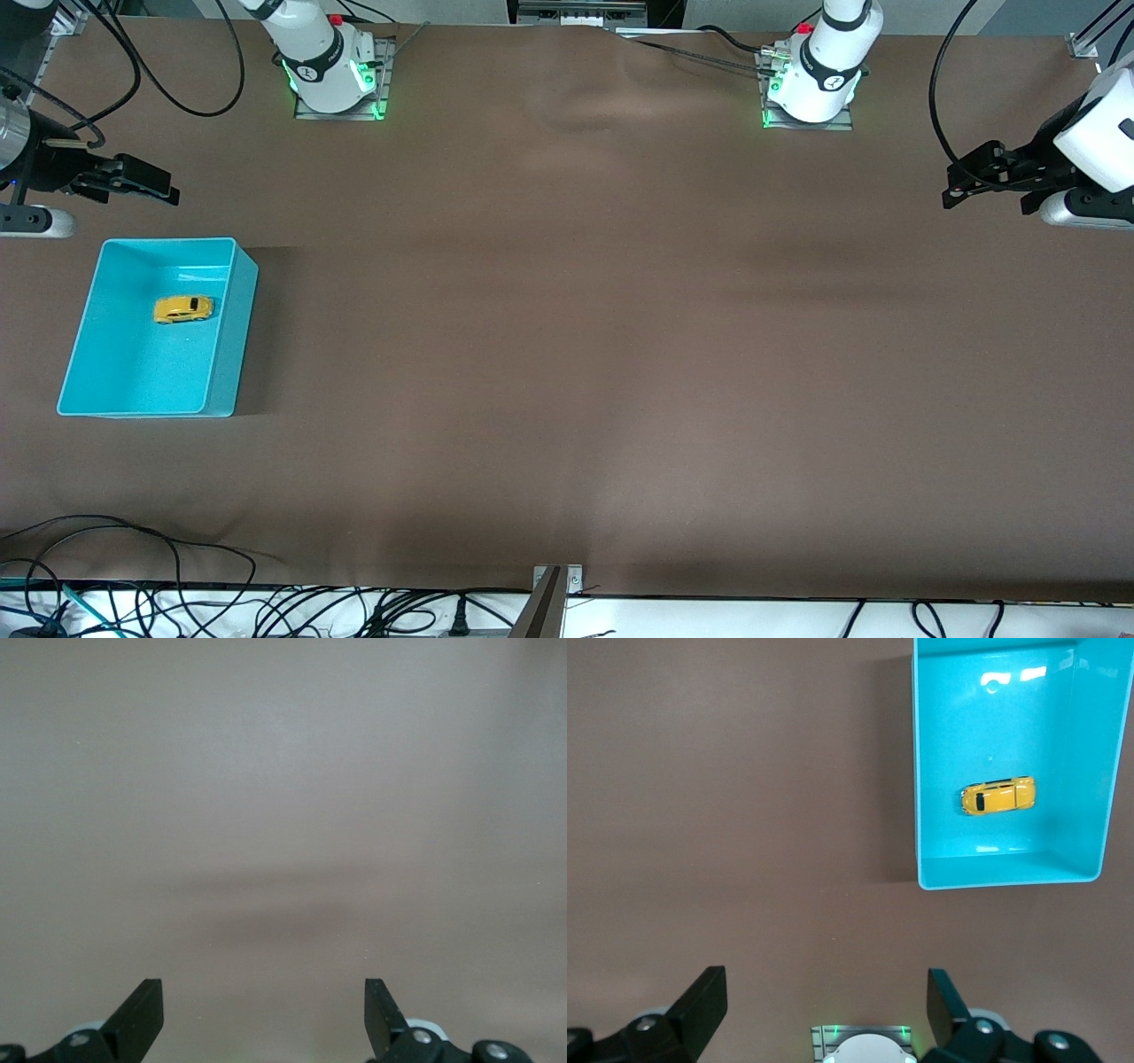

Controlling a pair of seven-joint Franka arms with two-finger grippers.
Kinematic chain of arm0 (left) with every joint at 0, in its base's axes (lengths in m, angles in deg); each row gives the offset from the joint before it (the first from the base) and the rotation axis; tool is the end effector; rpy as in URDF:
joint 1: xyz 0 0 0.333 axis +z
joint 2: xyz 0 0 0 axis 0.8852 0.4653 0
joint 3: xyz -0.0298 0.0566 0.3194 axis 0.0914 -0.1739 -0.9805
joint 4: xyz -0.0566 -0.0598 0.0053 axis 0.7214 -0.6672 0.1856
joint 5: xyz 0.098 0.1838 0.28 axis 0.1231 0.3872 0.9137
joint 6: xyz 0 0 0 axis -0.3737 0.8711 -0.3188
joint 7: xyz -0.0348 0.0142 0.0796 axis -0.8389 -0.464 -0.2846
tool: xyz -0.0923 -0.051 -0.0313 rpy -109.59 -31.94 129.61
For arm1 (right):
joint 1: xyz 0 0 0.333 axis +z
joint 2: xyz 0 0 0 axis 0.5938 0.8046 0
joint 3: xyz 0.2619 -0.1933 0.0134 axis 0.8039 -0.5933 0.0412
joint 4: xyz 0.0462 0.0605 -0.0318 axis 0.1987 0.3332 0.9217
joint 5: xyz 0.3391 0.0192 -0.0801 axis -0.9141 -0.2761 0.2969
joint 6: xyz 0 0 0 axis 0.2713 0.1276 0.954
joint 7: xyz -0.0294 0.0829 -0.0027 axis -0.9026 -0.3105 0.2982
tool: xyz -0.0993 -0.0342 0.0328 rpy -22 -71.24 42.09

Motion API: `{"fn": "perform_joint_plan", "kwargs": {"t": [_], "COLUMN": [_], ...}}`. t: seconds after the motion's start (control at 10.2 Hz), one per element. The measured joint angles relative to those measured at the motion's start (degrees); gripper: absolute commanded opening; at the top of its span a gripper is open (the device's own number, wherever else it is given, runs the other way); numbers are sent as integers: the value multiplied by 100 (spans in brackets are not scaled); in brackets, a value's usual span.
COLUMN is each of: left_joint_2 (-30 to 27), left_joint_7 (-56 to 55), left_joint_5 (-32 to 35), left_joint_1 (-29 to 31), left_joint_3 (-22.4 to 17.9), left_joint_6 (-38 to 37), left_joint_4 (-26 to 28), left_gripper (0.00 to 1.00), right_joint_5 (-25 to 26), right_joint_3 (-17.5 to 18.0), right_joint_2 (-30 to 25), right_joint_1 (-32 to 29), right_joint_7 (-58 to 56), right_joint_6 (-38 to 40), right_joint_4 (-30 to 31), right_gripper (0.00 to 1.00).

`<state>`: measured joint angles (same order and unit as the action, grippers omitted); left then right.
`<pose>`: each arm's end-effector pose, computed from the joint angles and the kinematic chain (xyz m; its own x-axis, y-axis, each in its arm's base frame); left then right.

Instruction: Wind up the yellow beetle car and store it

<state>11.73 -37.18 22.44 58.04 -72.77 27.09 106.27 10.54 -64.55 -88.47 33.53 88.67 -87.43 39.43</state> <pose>0.5005 -0.0245 0.6308 0.9958 -0.0420 -0.0809 -0.0393 -0.9986 0.0357 0.4915 0.0032 0.5921 0.9840 -0.0707 -0.1633 -0.0757 -0.9968 -0.0246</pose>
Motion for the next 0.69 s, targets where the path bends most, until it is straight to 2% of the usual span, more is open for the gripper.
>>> {"fn": "perform_joint_plan", "kwargs": {"t": [0.29,0.69], "left_joint_2": [0,0], "left_joint_7": [0,0], "left_joint_5": [0,0], "left_joint_1": [0,1], "left_joint_3": [0,-1], "left_joint_6": [0,0], "left_joint_4": [0,0], "left_gripper": [100,100], "right_joint_5": [32,106], "right_joint_3": [220,225], "right_joint_2": [-91,-90], "right_joint_1": [3,-3], "right_joint_7": [588,657], "right_joint_6": [-2,-14], "right_joint_4": [2,3], "right_gripper": [100,100]}}
